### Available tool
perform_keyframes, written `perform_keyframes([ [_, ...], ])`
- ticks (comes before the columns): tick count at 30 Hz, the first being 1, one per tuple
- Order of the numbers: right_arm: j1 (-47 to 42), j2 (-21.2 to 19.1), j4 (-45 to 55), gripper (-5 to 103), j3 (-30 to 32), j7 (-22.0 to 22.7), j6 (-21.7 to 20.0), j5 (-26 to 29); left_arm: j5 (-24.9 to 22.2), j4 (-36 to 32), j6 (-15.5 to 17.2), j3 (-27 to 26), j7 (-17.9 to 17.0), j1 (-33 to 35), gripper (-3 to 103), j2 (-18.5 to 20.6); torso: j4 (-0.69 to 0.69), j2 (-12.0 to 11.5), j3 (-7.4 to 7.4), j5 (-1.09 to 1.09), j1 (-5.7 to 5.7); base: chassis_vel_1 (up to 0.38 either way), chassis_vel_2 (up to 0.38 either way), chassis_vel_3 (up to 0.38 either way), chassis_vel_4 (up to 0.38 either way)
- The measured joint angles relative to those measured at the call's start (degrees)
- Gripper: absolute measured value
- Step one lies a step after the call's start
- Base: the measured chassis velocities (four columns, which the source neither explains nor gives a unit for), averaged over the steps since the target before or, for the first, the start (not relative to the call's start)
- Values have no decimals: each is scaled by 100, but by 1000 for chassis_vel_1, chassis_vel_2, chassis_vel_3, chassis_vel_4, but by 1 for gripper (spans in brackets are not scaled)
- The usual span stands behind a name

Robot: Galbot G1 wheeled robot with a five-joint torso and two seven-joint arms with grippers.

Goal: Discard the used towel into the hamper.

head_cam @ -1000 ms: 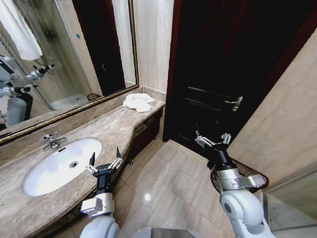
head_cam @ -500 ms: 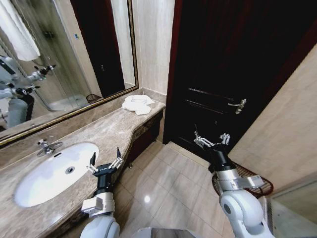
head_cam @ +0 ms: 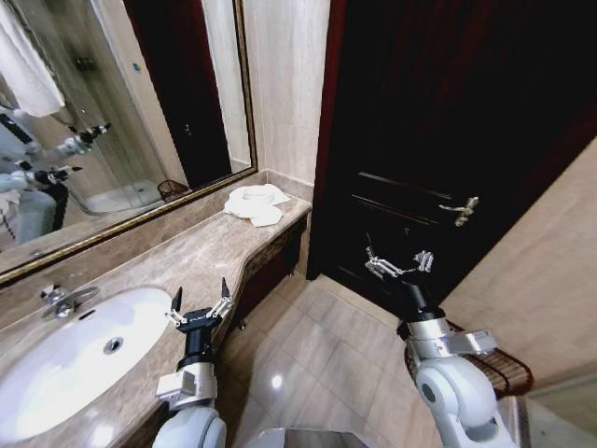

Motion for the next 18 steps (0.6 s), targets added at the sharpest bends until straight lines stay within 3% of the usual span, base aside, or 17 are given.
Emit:
perform_keyframes([
  [18, 21, -11, -47, 100, -13, -11, 6, -6, -34, 104, 43, -8, -101, -104, 100, 0, -1, 1, 0, -1, -1, -165, 164, 173, -164],
])
